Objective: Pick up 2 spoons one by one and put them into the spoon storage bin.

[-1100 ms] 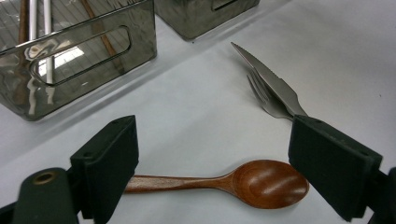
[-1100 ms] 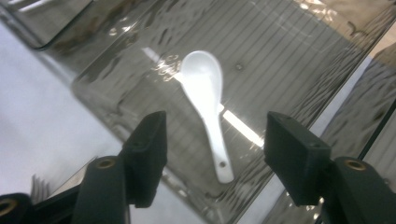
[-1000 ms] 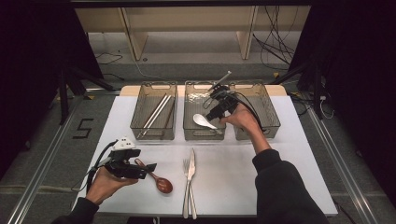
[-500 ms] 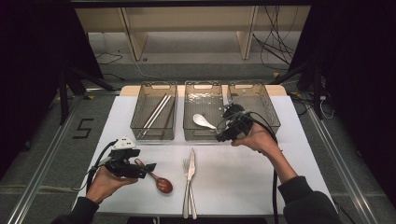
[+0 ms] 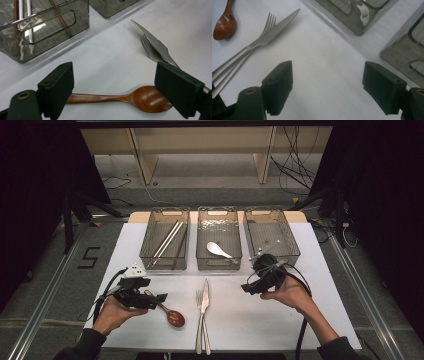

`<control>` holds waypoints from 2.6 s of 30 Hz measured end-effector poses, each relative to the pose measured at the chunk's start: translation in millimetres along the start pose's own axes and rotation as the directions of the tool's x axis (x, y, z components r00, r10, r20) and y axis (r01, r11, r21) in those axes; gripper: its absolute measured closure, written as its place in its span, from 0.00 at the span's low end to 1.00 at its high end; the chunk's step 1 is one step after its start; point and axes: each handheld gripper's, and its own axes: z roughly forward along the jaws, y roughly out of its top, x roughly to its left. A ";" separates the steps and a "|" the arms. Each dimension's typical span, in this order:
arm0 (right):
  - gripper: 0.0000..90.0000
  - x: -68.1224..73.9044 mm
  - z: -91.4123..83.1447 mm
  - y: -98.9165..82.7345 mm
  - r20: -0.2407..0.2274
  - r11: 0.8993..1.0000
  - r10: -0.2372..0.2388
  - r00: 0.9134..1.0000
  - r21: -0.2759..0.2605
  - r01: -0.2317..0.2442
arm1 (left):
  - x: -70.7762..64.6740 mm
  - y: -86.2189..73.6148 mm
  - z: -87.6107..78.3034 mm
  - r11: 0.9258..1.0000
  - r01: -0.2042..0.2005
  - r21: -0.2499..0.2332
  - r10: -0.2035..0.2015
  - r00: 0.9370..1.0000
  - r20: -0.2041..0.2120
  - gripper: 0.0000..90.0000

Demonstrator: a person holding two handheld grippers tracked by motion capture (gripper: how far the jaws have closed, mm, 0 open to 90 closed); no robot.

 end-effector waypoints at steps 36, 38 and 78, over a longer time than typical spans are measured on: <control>0.28 23.7 -11.2 -78.2 -0.014 0.999 0.037 0.999 -0.035 -0.037 | 18.7 16.6 26.4 0.993 -0.042 0.108 0.049 0.997 -0.063 0.29; 0.28 24.3 -11.8 -78.4 -0.017 0.999 0.034 0.999 -0.036 -0.035 | 20.3 15.9 29.7 0.992 -0.049 0.120 0.056 0.997 -0.058 0.36; 0.28 27.9 -11.5 -80.9 -0.026 0.999 0.025 0.999 -0.025 -0.026 | 32.8 -4.2 51.2 0.911 -0.101 0.400 0.122 0.992 -0.028 0.99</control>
